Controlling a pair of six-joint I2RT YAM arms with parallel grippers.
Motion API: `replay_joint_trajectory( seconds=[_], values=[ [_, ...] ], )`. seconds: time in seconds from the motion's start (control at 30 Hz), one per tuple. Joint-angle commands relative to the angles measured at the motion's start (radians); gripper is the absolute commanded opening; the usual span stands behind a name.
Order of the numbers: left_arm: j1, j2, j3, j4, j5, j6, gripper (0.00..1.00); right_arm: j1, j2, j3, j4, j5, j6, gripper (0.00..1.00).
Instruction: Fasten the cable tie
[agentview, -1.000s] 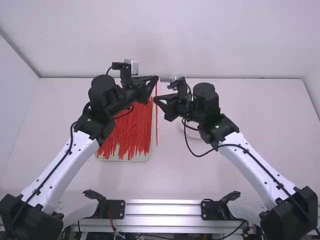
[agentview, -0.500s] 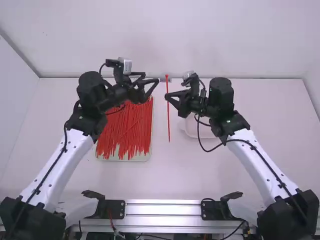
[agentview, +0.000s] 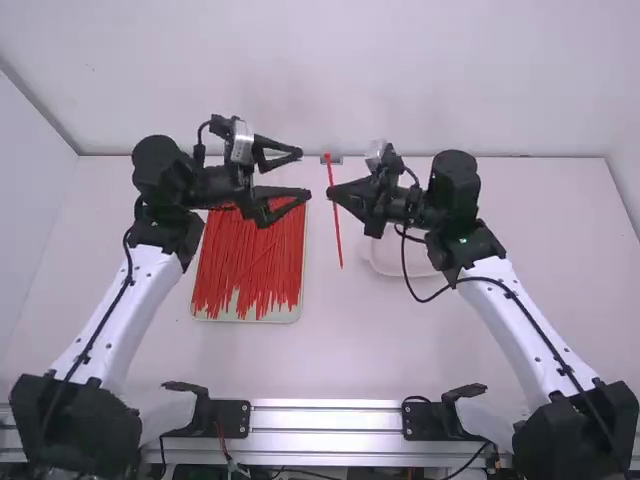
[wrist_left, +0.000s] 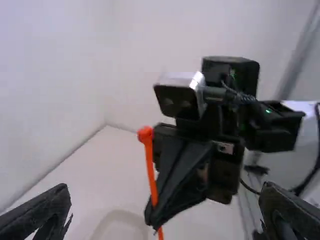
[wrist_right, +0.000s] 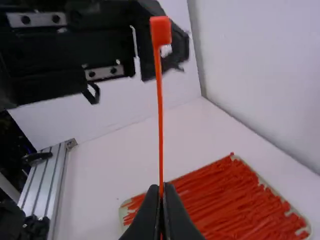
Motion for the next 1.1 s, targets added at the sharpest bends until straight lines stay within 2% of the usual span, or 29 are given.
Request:
replay_joint_trajectory(
  seconds=[0.0, 0.2, 0.33, 0.37, 0.47, 0.57, 0.67, 0.83, 1.07],
  values=[
    [-0.005, 0.019, -0.005, 0.021, 0.092, 0.014, 0.99, 0.002, 0.000, 0.032, 0.029, -0.027, -0.040, 0.00],
    [-0.014, 0.040, -0.005, 0.186, 0.111, -0.098, 1.00, 0.038, 0.000, 0.032, 0.111, -0.027, -0.067, 0.00],
    [-0.014, 0.040, -0.005, 0.362, 0.138, -0.222, 0.93, 0.069, 0.000, 0.032, 0.149, -0.026, -0.109, 0.00],
    [-0.014, 0.040, -0.005, 0.404, 0.138, -0.264, 0.84, 0.084, 0.000, 0.032, 0.158, -0.026, -0.122, 0.00],
    [-0.014, 0.040, -0.005, 0.463, 0.169, -0.286, 0.71, 0.100, 0.000, 0.032, 0.170, -0.026, -0.134, 0.00],
    [-0.014, 0.040, -0.005, 0.471, 0.179, -0.311, 0.51, 0.106, 0.000, 0.032, 0.183, -0.023, -0.133, 0.00],
    [-0.014, 0.040, -0.005, 0.470, 0.182, -0.312, 0.39, 0.106, 0.000, 0.032, 0.182, -0.023, -0.133, 0.00],
    [-0.014, 0.040, -0.005, 0.479, 0.178, -0.312, 0.30, 0.106, 0.000, 0.032, 0.195, -0.023, -0.110, 0.00],
    [-0.014, 0.040, -0.004, 0.497, 0.158, -0.312, 0.27, 0.106, 0.000, 0.032, 0.195, -0.023, -0.103, 0.00]
  ],
)
